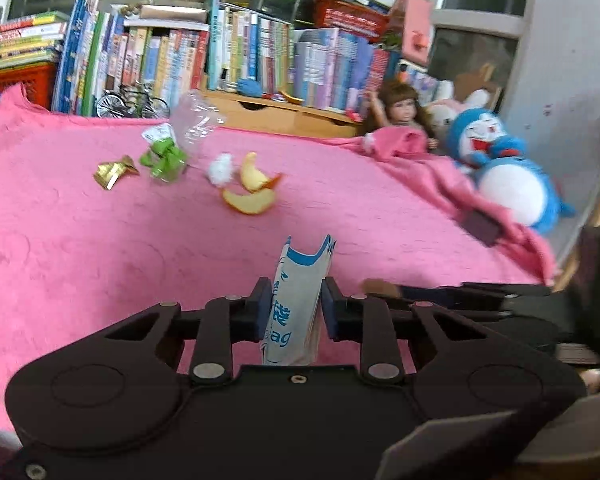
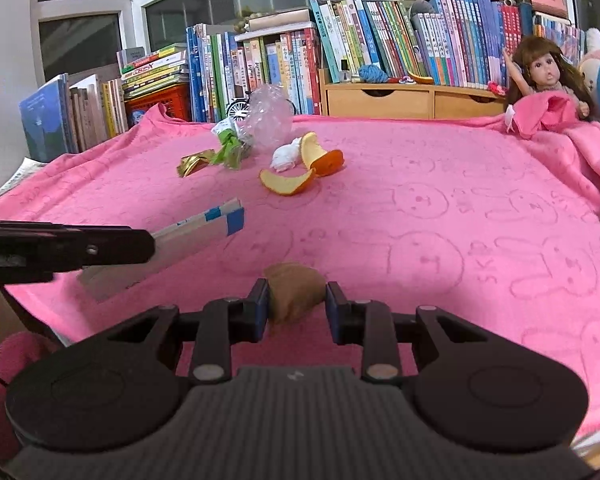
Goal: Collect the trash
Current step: 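Carry the paper bag and brown piece down past the table edge to the bin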
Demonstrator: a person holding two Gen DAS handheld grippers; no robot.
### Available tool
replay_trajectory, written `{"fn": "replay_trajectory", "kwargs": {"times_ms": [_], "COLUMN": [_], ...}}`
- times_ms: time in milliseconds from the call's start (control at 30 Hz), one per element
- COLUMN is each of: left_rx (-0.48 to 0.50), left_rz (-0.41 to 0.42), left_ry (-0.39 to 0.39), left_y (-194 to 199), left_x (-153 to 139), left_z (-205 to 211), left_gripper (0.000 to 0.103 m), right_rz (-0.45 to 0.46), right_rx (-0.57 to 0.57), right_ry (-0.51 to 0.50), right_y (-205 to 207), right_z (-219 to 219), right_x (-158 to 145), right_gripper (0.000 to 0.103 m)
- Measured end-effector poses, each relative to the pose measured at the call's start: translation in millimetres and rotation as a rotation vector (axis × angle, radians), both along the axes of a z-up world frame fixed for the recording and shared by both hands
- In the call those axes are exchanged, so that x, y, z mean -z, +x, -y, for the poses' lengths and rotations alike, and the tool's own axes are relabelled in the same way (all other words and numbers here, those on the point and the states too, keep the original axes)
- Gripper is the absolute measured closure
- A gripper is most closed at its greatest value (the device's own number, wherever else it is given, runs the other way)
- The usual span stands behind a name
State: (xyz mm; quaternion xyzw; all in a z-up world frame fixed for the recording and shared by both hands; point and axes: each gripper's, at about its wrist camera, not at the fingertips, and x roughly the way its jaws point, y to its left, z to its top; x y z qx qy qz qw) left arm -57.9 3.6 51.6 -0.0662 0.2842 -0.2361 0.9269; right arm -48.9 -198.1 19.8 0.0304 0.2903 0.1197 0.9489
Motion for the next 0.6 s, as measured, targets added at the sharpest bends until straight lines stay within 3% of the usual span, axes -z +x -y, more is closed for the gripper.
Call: {"fn": "replay_trajectory", "kwargs": {"times_ms": [400,600], "left_rx": [0.069,0.118], "left_rz": [-0.038,-0.09], "left_ry": [0.069,0.155], "left_y": [-59.8,-72.6], "left_x": [-2.2,15.1], "left_z": [-0.4,12.4], "left_gripper": [0.079,0.079], "right_rz": [-0.044,-0.093], "right_rx": [0.008,0.002], "right_ry": [0.014,0.002], "right_y": [-55.8,-74.7], "right_z": [0.0,-3.0], "right_x": [8.1,22.1], "right_gripper": [0.067,0.067]}}
